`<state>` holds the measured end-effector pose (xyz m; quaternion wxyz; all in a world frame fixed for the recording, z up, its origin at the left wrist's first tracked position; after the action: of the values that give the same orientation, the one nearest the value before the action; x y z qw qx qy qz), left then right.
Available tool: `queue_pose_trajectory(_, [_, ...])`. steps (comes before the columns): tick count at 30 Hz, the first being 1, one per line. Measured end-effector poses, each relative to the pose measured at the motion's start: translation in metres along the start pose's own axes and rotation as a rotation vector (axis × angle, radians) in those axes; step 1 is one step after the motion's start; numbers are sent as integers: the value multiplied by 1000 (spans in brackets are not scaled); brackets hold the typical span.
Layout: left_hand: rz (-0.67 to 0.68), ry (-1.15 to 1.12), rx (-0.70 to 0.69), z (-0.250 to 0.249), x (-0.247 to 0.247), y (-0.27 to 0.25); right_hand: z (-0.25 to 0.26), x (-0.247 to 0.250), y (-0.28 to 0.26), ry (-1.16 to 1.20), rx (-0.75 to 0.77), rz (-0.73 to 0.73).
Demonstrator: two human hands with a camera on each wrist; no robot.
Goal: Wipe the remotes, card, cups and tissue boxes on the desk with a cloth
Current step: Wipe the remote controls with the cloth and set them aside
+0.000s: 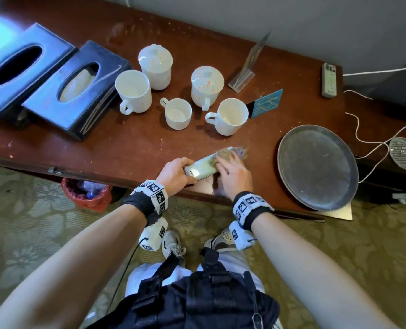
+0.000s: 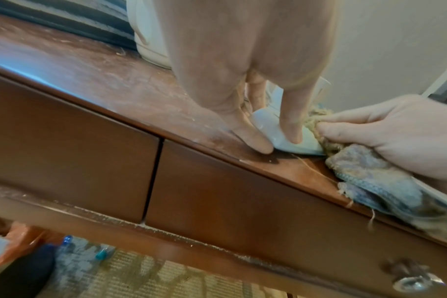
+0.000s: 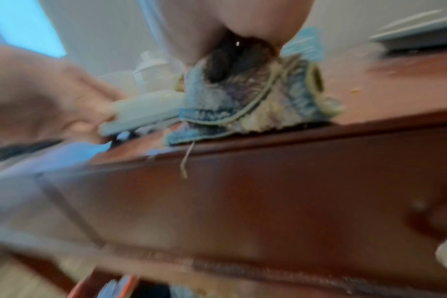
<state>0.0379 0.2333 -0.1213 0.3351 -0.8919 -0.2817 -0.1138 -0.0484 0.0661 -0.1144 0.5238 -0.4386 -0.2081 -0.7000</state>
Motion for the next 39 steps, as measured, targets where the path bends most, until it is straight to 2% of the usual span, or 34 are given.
queue_pose_trajectory(2, [3, -10, -3, 0, -1, 0, -10, 12, 10, 8, -110, -30])
queue_pose_trajectory(3, [6, -10, -2, 0, -1, 0, -7, 11, 12, 12, -102, -28])
queue_pose_trajectory(7, [4, -7, -4, 1, -2, 1, 33, -12, -5, 2, 163, 102])
queue_pose_trajectory(9, [8, -17, -11, 1, -2, 1, 40, -17, -13, -32, 281, 93])
queue_pose_trajectory(10, [9, -20, -8, 1, -2, 1, 35, -15, -12, -50, 286, 67])
queue_pose_trajectory(14, [2, -6, 11, 4, -2, 1, -5, 7, 8, 26, -43, -3])
queue_pose_trajectory(15, [1, -1, 10, 4, -2, 1, -9, 10, 10, 50, -86, -20])
queue_pose_trajectory(17, [2, 10, 6, 5, -2, 2, 1, 7, 7, 77, -70, -24])
queue_pose_trajectory(22, [7, 28, -18, 1, -2, 1, 19, -14, -17, 31, 170, 97])
queue_pose_trajectory(24, [4, 37, -13, 2, -2, 1, 4, -3, -9, -11, 120, 53])
queue_pose_trajectory(26, [5, 37, -6, 2, -2, 1, -14, 14, 1, 31, -64, -16])
queue_pose_trajectory(28, [7, 31, 4, 3, -1, 2, -14, 17, 5, 53, -136, -59])
queue_pose_trajectory(33, [33, 38, 37, 1, 0, 4, 19, -12, -15, 39, 130, 91])
queue_pose_trajectory(35, [67, 75, 66, -1, 1, 5, 14, -6, -15, 54, 118, 80])
queue_pose_trajectory(39, [118, 184, 71, -11, 2, 5, -5, 26, -10, 142, -8, -56])
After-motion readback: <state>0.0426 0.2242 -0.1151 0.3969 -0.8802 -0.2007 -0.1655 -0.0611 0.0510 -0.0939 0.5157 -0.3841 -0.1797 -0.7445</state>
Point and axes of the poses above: each hand's wrist, its own y-axis towards the middle knuckle, its own x-axis out of the back of the hand, z = x × y, the point moved 5 cm from there along y, towards the middle knuckle, and after that the axes turned 9 degrees about z, right-handed, at the moved point
